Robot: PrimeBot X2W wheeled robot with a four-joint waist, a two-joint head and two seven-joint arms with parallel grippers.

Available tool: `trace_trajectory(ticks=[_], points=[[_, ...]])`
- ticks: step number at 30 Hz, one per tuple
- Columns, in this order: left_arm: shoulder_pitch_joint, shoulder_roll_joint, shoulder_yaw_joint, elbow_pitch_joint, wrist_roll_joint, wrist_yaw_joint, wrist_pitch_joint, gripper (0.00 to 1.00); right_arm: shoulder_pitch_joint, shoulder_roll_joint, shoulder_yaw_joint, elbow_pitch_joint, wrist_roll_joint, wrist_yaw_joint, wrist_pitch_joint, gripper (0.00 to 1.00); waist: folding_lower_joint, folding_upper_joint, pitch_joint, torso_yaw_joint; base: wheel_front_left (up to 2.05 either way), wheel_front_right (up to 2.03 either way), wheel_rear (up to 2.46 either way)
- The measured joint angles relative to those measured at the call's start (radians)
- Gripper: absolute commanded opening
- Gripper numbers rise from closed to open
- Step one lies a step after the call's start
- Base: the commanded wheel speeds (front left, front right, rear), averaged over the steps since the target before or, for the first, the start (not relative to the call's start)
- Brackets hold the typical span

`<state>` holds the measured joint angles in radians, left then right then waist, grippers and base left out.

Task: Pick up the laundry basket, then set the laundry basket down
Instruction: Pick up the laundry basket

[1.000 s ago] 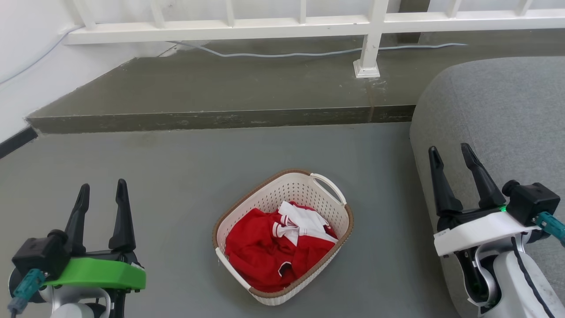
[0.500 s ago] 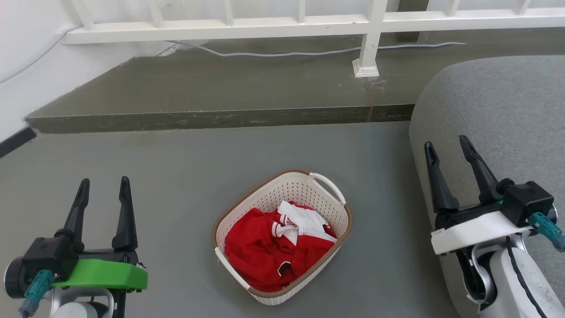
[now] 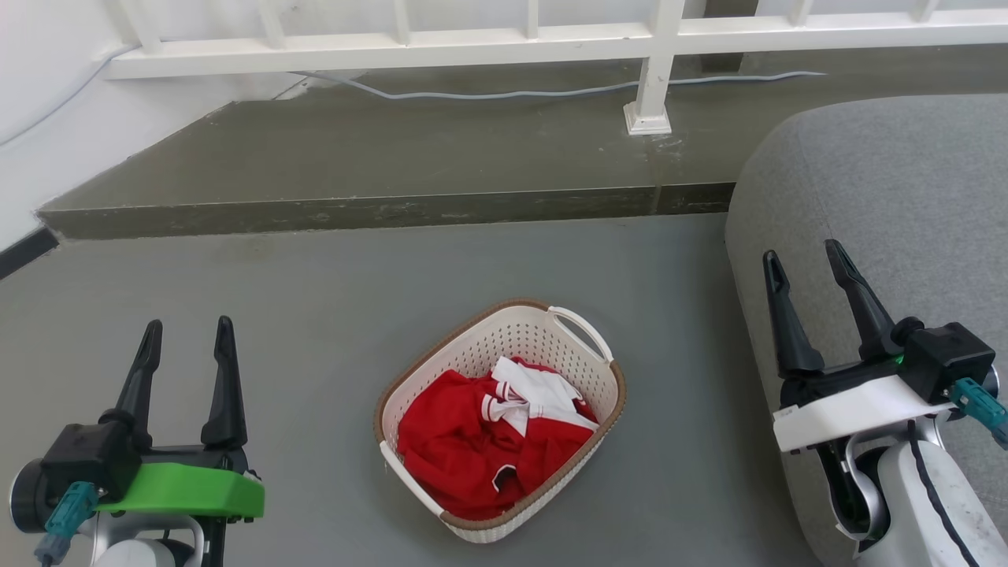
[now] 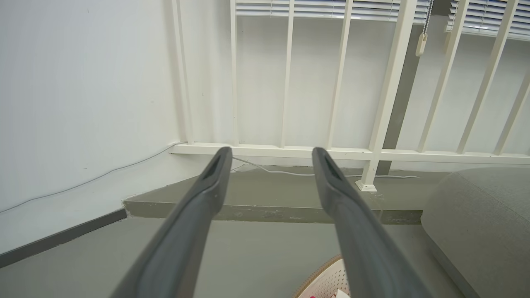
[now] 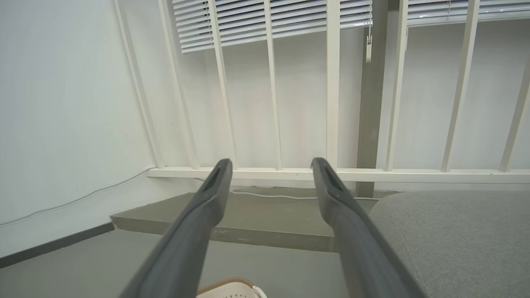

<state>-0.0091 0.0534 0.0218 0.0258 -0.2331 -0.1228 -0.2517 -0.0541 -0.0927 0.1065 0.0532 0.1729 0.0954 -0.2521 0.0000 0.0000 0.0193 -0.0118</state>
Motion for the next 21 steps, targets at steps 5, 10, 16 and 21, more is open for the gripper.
trace_trajectory(ticks=[5,10,16,21], points=[[0.001,-0.003,0.006,0.01,0.0,0.0,0.0,1.0,0.0,0.006,0.001,0.002,0.0,0.001,0.0,1.0,0.0,0.0,0.006,-0.006,0.0,0.0,0.0],[0.001,-0.004,0.006,0.021,-0.004,0.0,0.0,1.0,0.0,0.011,0.004,0.002,-0.001,0.005,0.0,1.0,0.0,0.0,0.023,-0.013,0.0,0.0,0.0],[0.0,-0.005,0.006,0.031,-0.011,-0.001,0.0,1.0,-0.003,0.014,0.007,0.001,-0.005,0.009,0.0,1.0,0.0,0.0,0.06,-0.018,0.0,0.0,0.0],[-0.012,-0.006,0.001,0.047,-0.02,-0.001,0.0,1.0,-0.03,0.016,0.012,0.001,-0.006,0.01,0.0,1.0,0.0,0.0,0.1,-0.023,0.0,0.0,0.0]])
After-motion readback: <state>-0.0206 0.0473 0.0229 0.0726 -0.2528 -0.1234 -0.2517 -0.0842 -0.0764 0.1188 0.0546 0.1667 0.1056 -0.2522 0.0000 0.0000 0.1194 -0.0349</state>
